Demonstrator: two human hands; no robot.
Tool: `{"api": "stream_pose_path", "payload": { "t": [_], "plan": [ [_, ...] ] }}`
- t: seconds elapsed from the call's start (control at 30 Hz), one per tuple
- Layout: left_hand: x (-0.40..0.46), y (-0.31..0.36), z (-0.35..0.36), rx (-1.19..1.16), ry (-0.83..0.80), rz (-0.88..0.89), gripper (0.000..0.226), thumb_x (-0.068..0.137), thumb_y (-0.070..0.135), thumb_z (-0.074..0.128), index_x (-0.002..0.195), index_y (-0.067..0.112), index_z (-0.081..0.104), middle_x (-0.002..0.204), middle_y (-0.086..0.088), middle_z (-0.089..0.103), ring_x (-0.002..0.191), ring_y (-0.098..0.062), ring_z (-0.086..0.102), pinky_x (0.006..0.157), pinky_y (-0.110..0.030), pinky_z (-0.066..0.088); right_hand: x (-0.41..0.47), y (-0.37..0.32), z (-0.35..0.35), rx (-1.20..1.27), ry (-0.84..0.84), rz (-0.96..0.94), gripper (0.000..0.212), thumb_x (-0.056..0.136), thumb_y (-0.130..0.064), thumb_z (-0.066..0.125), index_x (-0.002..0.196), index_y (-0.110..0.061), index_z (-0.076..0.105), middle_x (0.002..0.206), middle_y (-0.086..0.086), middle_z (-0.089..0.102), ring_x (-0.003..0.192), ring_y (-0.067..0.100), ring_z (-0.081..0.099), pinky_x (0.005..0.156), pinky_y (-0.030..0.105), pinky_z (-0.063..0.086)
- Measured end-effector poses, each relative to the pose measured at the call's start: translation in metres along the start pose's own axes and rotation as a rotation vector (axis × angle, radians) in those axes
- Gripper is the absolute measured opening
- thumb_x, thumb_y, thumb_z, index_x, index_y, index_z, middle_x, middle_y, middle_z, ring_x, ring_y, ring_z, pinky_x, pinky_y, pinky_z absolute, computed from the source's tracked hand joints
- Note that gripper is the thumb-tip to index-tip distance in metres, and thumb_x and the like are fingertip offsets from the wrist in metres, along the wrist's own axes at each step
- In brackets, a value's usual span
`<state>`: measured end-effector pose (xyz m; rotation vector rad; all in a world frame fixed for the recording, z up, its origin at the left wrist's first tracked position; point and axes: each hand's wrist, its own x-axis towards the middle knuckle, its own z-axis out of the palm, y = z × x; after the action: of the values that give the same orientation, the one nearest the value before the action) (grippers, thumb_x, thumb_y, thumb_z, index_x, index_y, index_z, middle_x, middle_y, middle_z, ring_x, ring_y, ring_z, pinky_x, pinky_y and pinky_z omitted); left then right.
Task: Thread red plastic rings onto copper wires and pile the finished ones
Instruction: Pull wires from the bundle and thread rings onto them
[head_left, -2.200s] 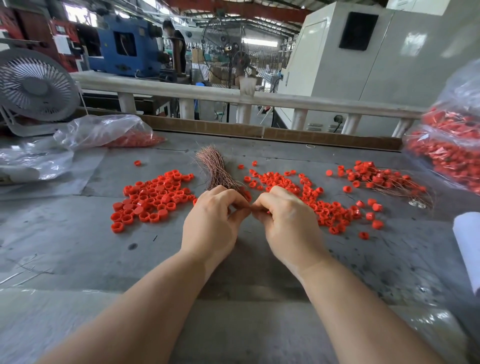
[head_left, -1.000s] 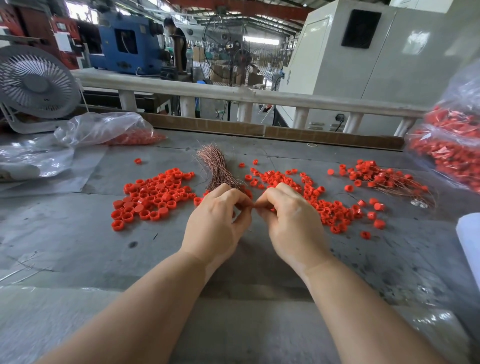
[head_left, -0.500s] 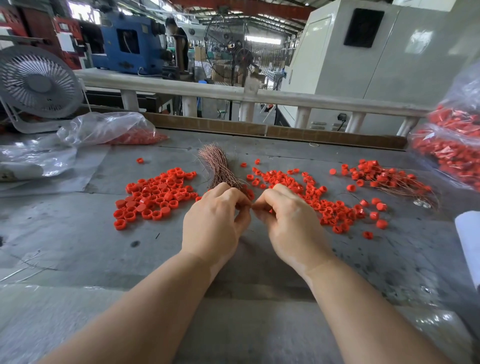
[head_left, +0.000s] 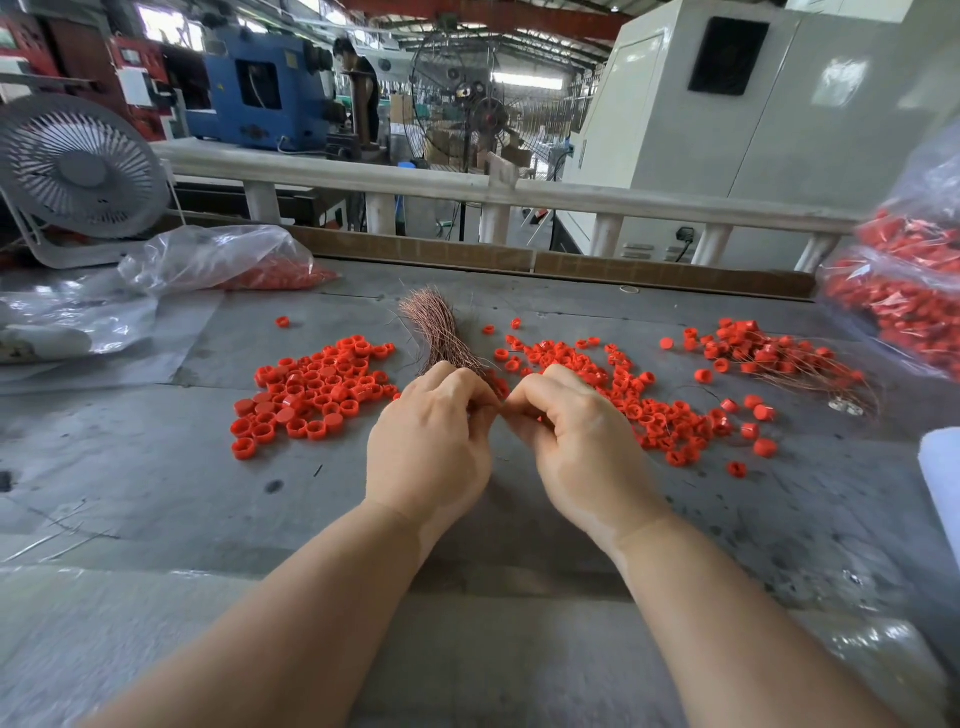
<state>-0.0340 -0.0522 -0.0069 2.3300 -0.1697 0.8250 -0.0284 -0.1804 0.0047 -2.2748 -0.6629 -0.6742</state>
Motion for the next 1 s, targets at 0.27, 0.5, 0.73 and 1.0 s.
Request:
{"api": "stream_pose_path", "payload": {
  "t": [0.27,0.5,0.73,1.0],
  "plan": [
    [0.0036,-0.0026,-0.0020,-0.086,-0.031,0.046,0.004,0.083,0.013,0.067,0.084,0.014,0.070,0.073,0.017,0.045,0.075,-0.012,0.045,0.065,-0.021,0.032,-0.0004,0.0034,0.0000,-0.002,0.017,0.046,0.009,0.085,-0.008,0.064,0.079,-0.014,0.064,0.076,-0.007,0.047,0.074,0.022,0.052,0.066,0.044,0.045],
    [-0.0004,0.0006,-0.0034,0.049,0.028,0.086,0.006,0.080,0.011,0.068,0.080,0.017,0.067,0.082,0.001,0.061,0.080,-0.026,0.058,0.062,-0.028,0.035,-0.0001,0.0020,0.0015,0.031,-0.017,0.050,0.009,0.084,-0.007,0.063,0.078,-0.013,0.063,0.076,-0.006,0.049,0.075,0.023,0.053,0.068,0.046,0.045],
    [-0.0015,0.0010,-0.0037,0.088,0.038,0.074,0.008,0.077,0.010,0.067,0.078,0.018,0.065,0.080,0.004,0.060,0.077,-0.024,0.058,0.062,-0.027,0.034,0.0000,0.0014,0.0005,0.080,-0.047,0.047,0.008,0.084,-0.006,0.063,0.078,-0.011,0.063,0.076,-0.003,0.052,0.074,0.023,0.053,0.069,0.046,0.046],
    [0.0063,-0.0034,-0.0024,-0.201,-0.067,0.015,0.007,0.081,0.005,0.066,0.079,0.011,0.068,0.072,0.017,0.048,0.071,0.014,0.045,0.063,-0.006,0.033,0.0017,0.0020,0.0000,0.113,-0.009,0.137,0.013,0.084,-0.004,0.063,0.082,-0.017,0.065,0.077,-0.013,0.048,0.080,0.020,0.056,0.074,0.042,0.047]
  ]
}}
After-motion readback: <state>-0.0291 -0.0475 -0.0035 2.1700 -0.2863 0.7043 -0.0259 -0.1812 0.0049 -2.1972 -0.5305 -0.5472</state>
